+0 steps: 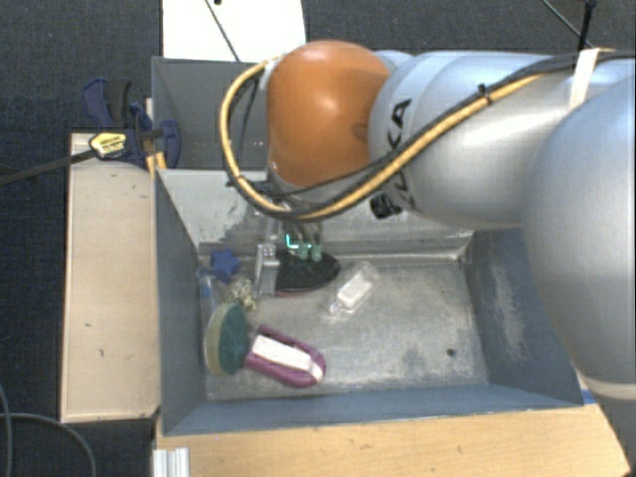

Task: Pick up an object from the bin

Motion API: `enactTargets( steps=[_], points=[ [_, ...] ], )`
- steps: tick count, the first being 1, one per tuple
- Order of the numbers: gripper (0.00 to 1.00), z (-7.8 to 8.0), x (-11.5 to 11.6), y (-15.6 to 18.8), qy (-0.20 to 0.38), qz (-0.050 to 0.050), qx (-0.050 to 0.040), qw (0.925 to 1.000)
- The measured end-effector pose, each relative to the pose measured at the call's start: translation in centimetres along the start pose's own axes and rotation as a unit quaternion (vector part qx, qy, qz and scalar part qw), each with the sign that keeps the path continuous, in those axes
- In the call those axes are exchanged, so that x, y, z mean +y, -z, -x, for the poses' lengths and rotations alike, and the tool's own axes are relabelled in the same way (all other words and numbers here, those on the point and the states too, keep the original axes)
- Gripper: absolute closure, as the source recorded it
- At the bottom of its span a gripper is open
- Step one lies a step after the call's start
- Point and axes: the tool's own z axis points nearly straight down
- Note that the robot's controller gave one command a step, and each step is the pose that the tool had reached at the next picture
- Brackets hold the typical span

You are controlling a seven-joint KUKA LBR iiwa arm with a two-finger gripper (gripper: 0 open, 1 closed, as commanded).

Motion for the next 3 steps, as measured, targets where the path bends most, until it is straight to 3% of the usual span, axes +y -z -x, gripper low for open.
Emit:
enactTargets(
  steps=[1,2,3],
  points=[
    [0.00,-5.5,1.3,-13.3,0.053,0.005,-0.0097,0.9985],
    [1.00,-5.3,1.4,-12.7,0.050,0.006,-0.0123,0.9987],
    [1.00,-5.7,0.4,-0.6,0.059,0.001,-0.0073,0.9982]
  ],
)
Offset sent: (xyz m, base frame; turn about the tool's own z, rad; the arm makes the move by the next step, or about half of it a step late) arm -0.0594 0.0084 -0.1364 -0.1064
